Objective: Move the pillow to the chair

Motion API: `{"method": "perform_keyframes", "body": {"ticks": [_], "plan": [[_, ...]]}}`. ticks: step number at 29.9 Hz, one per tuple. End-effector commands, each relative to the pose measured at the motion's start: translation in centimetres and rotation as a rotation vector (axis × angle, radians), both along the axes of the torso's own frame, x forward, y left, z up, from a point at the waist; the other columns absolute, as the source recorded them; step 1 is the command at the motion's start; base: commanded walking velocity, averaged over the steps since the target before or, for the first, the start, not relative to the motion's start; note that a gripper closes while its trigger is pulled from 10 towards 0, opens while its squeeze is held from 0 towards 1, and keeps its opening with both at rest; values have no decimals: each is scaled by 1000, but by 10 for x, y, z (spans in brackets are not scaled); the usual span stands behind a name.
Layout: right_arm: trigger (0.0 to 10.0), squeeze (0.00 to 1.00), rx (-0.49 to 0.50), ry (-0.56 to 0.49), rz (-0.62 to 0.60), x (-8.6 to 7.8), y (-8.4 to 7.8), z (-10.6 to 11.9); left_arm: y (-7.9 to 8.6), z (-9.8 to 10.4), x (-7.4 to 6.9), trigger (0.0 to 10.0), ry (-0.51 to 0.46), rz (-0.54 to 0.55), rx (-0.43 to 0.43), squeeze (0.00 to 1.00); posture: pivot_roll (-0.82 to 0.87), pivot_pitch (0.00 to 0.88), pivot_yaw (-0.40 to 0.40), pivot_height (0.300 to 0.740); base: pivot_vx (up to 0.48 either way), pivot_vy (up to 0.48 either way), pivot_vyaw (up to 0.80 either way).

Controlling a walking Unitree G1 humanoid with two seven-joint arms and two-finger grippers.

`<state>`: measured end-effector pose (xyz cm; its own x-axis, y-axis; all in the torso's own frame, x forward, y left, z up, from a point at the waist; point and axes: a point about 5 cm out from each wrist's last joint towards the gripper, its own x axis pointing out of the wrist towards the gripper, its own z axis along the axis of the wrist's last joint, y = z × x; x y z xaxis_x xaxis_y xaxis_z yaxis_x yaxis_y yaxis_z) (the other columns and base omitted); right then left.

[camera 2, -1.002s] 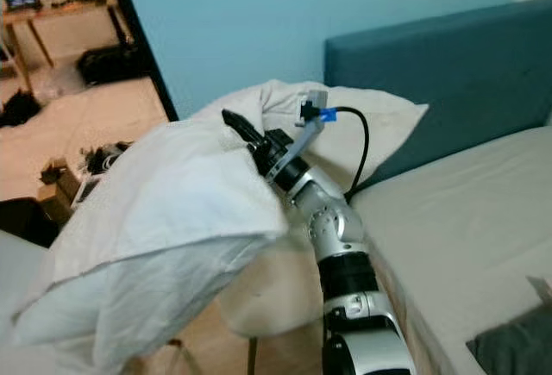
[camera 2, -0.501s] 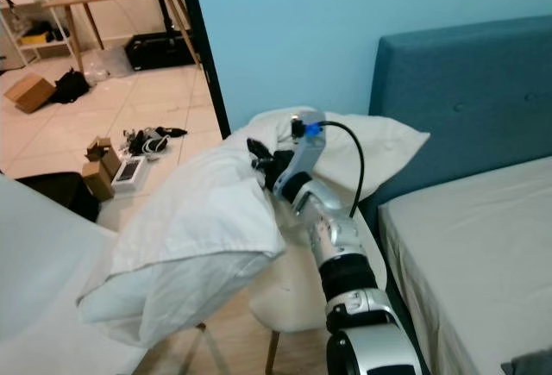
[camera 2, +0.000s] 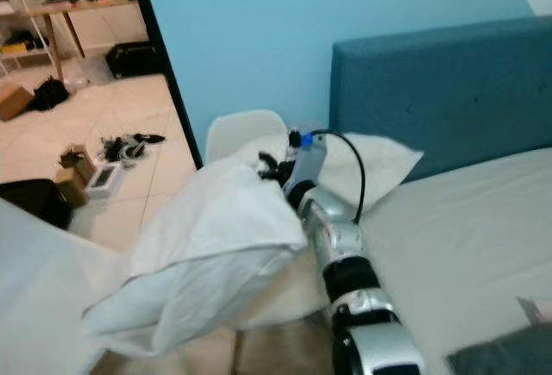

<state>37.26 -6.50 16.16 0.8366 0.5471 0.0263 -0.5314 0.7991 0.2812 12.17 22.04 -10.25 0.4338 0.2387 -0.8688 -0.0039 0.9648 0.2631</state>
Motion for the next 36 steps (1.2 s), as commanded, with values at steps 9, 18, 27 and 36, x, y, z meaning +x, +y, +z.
{"method": "perform_keyframes", "body": {"ticks": [9,18,27,36], "plan": [[10000,0,-35,-135,45,1,17,23,6,1,-1,10000,1,16,16,0,-57,13,24,740,0,-317,0],[10000,0,-57,-134,69,-2,23,16,4,4,8,10000,-27,15,21,0,-61,19,22,740,0,0,0],[10000,0,-67,-129,81,-4,22,12,3,3,8,10000,-25,48,11,0,-66,27,18,740,-119,178,0],[10000,0,-69,-127,75,-1,22,15,2,3,9,10000,-32,44,26,0,-68,25,15,740,0,387,0]]}}
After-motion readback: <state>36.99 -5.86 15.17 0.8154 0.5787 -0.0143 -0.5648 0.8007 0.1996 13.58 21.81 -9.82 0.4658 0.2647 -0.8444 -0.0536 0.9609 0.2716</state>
